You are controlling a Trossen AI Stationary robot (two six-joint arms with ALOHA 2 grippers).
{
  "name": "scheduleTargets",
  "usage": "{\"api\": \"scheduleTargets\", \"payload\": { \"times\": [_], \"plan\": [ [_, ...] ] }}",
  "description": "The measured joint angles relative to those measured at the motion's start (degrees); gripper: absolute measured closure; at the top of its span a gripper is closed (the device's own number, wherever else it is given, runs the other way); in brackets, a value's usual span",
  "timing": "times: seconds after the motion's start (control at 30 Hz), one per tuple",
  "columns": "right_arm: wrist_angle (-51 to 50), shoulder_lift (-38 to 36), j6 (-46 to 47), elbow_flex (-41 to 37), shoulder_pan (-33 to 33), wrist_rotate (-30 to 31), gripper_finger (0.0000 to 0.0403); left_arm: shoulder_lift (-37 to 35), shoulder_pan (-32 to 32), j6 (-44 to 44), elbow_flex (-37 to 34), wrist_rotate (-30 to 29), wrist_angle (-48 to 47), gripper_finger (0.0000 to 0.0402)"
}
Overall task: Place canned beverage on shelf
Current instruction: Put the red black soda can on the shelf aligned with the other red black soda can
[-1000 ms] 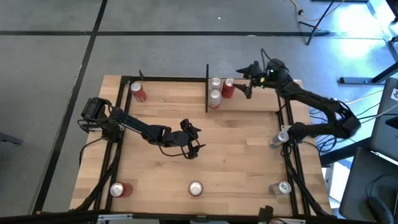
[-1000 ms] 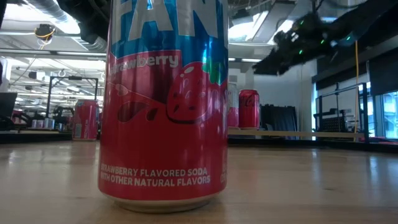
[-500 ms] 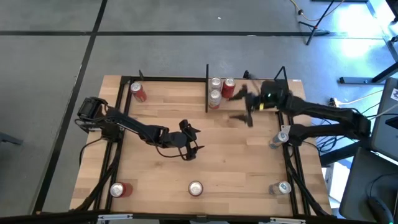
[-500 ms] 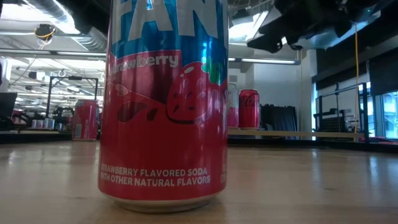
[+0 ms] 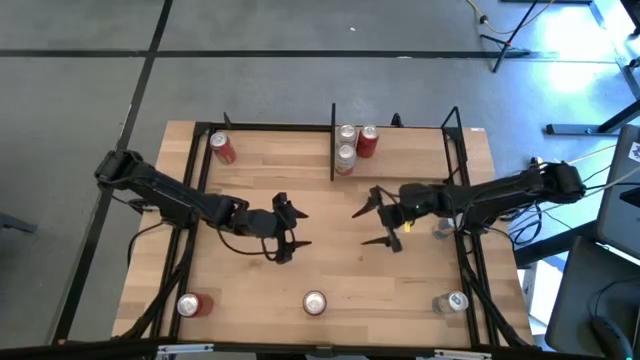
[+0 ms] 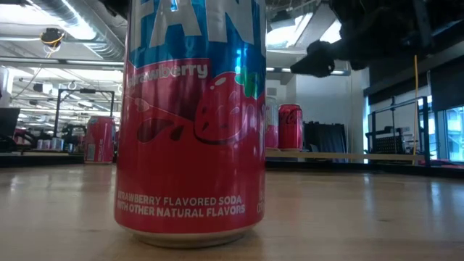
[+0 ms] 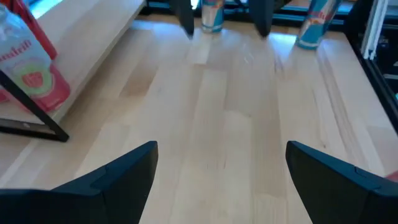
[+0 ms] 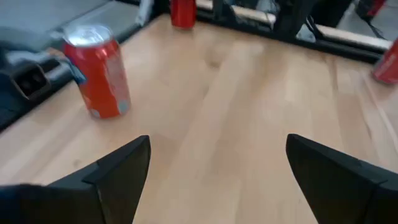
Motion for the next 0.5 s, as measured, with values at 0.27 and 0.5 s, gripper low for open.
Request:
{"api": "scheduleTargets", "payload": {
  "times": [0.27,0.5],
  "plan": [
    [3.3,3.3,0.1,0.0,0.7,2.2,0.0046,0.0,2.2,0.0,0.0,-4.9,-1.3,0.0044],
    [2.8,3.4,-0.1,0.0,0.7,2.2,0.0046,-0.3,1.2,0.2,5.9,4.3,-5.9,0.0020]
  ]
}}
